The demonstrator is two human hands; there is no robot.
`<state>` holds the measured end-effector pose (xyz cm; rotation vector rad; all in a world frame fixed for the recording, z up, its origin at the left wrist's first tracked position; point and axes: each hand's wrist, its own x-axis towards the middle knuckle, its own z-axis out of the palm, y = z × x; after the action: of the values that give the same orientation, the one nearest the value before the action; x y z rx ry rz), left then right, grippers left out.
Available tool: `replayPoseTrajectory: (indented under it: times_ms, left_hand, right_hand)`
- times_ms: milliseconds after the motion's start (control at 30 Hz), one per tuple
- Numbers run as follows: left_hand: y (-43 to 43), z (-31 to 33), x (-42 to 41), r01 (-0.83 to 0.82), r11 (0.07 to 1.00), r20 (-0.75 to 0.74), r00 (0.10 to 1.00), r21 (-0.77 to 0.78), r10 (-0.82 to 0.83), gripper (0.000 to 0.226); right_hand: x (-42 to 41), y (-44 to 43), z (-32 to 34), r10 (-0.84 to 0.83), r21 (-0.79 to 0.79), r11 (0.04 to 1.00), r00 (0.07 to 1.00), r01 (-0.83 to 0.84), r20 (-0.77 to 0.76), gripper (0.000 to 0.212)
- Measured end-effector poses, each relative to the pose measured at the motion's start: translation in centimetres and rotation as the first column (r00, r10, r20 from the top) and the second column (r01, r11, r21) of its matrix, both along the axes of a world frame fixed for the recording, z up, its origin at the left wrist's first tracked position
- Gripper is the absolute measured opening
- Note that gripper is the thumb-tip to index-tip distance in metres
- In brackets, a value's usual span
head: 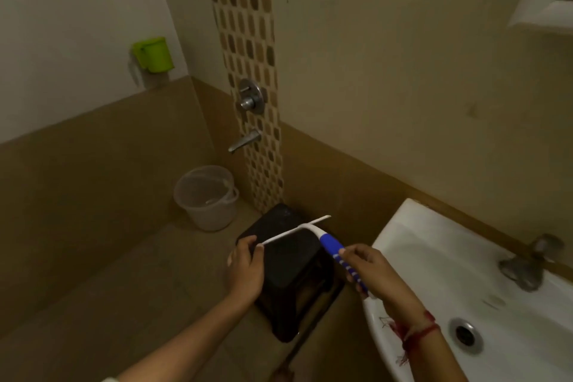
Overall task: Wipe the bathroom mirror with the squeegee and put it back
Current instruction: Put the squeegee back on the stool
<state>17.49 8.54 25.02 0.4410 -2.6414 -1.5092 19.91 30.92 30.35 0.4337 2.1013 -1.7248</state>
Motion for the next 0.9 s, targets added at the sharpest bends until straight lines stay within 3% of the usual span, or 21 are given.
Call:
replayPoseTrajectory:
  times_ms: [300, 600, 733, 900]
  left_hand:
    - [-3.7, -6.4, -9.9, 0.108, 0.983, 0.126, 0.988, -0.145, -0.09, 0.026]
    - [-6.9, -15.3, -18.0, 0.265, 0.926, 0.253, 0.947, -0.269, -0.198, 0.034]
    - [-7.3, -18.4, -19.9, 0.249, 0.929, 0.242, 0.953, -0.275, -0.183, 0.034]
    - [-7.1, -20.9, -20.1, 0.267, 0.928, 0.241, 0.949, -0.259, -0.206, 0.031]
  right_hand:
    - [-11.4, -6.5, -9.5, -0.137, -0.074, 0.985, 0.965, 0.157, 0.225, 0.017]
    - [-20.8, -10.6, -21.3, -0.232, 0.013, 0.968, 0.882, 0.249, 0.411, 0.016]
    - [-24.8, -12.2, -25.7, -0.299, -0.046, 0.94, 0.879, 0.339, 0.371, 0.016]
    - [-28.0, -13.8, -28.6, -0.308, -0.044, 0.943, 0.914, 0.33, 0.264, 0.018]
